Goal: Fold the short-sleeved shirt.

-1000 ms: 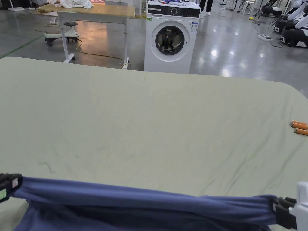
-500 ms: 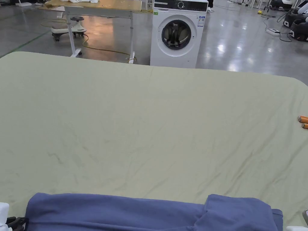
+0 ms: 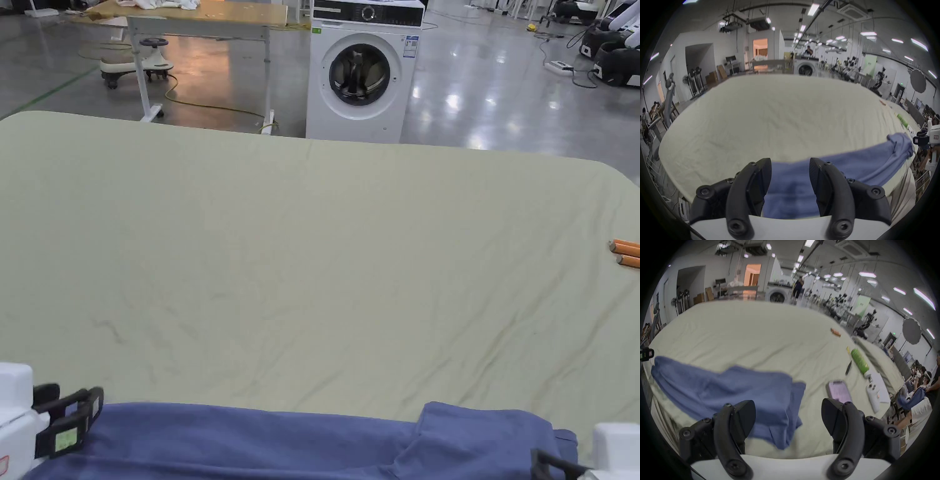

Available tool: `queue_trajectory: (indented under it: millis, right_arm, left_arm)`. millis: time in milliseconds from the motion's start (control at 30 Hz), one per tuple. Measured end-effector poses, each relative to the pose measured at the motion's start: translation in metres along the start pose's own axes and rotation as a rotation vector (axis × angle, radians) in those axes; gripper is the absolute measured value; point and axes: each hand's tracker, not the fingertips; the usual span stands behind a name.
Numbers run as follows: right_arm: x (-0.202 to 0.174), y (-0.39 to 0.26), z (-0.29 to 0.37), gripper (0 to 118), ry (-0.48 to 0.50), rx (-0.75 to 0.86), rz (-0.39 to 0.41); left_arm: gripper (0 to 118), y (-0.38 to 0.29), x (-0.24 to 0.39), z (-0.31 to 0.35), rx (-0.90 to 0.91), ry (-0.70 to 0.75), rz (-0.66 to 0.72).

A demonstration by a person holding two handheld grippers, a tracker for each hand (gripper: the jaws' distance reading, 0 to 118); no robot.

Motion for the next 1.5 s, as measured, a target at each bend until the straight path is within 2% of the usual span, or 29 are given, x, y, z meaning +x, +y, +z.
queue_trajectory:
  millis: [133,200,300,333,367,433,467,500,533,600,733,1033,1067,1133,1267,1300,1367,1433,1500]
  right_arm:
    - [-0.024,0.022,0.006,86,0.026,0.170,-0.083]
    - [-0.038,0.031,0.007,79,0.065,0.262,-0.120]
    - [-0.060,0.044,0.004,55,0.074,0.356,-0.140]
    - [-0.068,0.047,0.003,50,0.078,0.393,-0.151]
    - [-0.074,0.050,0.002,50,0.081,0.421,-0.152]
    - [-0.085,0.053,0.001,18,0.070,0.491,-0.162]
    - [-0.091,0.055,0.001,10,0.059,0.520,-0.165]
    - [-0.095,0.057,0.001,6,0.057,0.540,-0.163]
    - [-0.099,0.058,0.000,4,0.067,0.554,-0.161]
    - [-0.105,0.060,0.004,1,0.059,0.588,-0.191]
    - [-0.114,0.067,0.004,0,0.088,0.591,-0.167]
    - [-0.116,0.072,-0.008,0,0.108,0.547,-0.135]
    - [-0.115,0.071,-0.010,0,0.106,0.541,-0.126]
    - [-0.114,0.071,-0.013,0,0.107,0.528,-0.118]
    - [-0.112,0.067,-0.017,0,0.104,0.507,-0.111]
    - [-0.112,0.065,-0.017,0,0.099,0.501,-0.108]
    - [-0.109,0.063,-0.018,0,0.099,0.492,-0.107]
    - [-0.107,0.060,-0.019,0,0.096,0.479,-0.108]
    - [-0.105,0.058,-0.020,0,0.091,0.471,-0.108]
  left_arm:
    - [49,0.018,0.027,0.001,0.127,0.026,-0.031]
    - [48,0.024,0.039,0.001,0.195,0.038,-0.036]
    - [41,0.028,0.054,0.002,0.285,0.073,-0.050]
    - [39,0.029,0.059,0.004,0.324,0.091,-0.074]
    - [39,0.030,0.064,0.008,0.359,0.108,-0.099]
    - [23,0.029,0.073,0.013,0.413,0.141,-0.125]
    - [17,0.029,0.076,0.016,0.430,0.155,-0.130]
    - [6,0.028,0.076,0.017,0.435,0.160,-0.123]
    - [0,0.027,0.075,0.019,0.444,0.160,-0.123]
    - [0,0.027,0.072,0.022,0.443,0.154,-0.132]
    - [0,0.024,0.052,0.021,0.355,0.161,-0.151]
    - [0,-0.010,-0.069,-0.012,-0.038,-0.013,0.127]
    - [1,-0.017,-0.085,-0.021,-0.089,-0.062,0.170]
    - [17,-0.027,-0.097,-0.029,-0.143,-0.136,0.238]
    - [67,-0.052,-0.119,-0.060,-0.298,-0.317,0.371]
    - [72,-0.058,-0.123,-0.071,-0.321,-0.369,0.391]
    - [74,-0.071,-0.125,-0.082,-0.358,-0.405,0.464]
    - [84,-0.083,-0.128,-0.096,-0.407,-0.459,0.511]
    - [85,-0.093,-0.127,-0.105,-0.419,-0.491,0.549]
